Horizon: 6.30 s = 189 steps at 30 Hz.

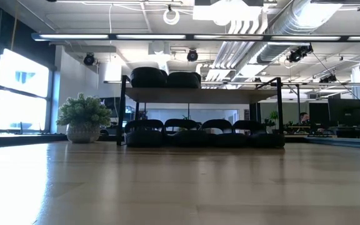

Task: Pick and place slides into the shelf
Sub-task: Return to Home Position

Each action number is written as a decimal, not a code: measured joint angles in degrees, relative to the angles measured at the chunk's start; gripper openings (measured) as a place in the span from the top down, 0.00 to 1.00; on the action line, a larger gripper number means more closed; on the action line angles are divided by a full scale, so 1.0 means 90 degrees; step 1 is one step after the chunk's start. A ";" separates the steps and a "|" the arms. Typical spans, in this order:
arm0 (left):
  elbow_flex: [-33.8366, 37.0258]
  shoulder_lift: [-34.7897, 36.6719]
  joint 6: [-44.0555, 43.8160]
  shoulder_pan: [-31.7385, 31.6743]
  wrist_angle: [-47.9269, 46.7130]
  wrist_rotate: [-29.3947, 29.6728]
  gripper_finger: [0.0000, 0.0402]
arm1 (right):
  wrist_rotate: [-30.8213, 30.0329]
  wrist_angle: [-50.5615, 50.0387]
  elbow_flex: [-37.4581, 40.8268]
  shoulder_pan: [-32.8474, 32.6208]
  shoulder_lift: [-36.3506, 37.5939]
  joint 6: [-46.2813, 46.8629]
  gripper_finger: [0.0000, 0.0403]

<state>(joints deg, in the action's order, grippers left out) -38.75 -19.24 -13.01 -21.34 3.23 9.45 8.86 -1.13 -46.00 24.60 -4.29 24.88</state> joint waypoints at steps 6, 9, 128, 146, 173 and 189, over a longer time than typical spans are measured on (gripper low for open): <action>0.0146 0.0757 -0.0081 0.0000 -0.0358 0.0024 1.00 | -0.0257 -0.0679 -0.0031 0.0019 0.0446 0.0083 1.00; 0.0146 0.1107 -0.0086 0.0000 -0.0668 0.0138 1.00 | -0.0201 -0.0722 -0.0014 0.0015 0.0380 0.0055 1.00; 0.4246 0.2059 -0.2041 -0.0001 -0.0045 0.0022 1.00 | -0.0587 -0.0801 0.4692 0.0015 0.0366 -0.0634 1.00; 0.4246 0.2059 -0.2041 -0.0002 -0.0045 0.0022 1.00 | -0.0583 -0.0801 0.4692 0.0015 0.0366 -0.0637 1.00; 0.4246 0.2059 -0.2041 -0.0001 -0.0045 0.0022 1.00 | -0.0582 -0.0801 0.4692 0.0015 0.0366 -0.0609 1.00; 0.4246 0.2059 -0.2043 -0.0002 -0.0045 0.0022 1.00 | -0.0583 -0.0802 0.4692 0.0013 0.0366 -0.0633 1.00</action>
<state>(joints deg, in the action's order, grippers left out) -0.54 -0.71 -31.40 -21.36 2.83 9.65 3.61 -8.35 -3.77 24.72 -0.99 19.18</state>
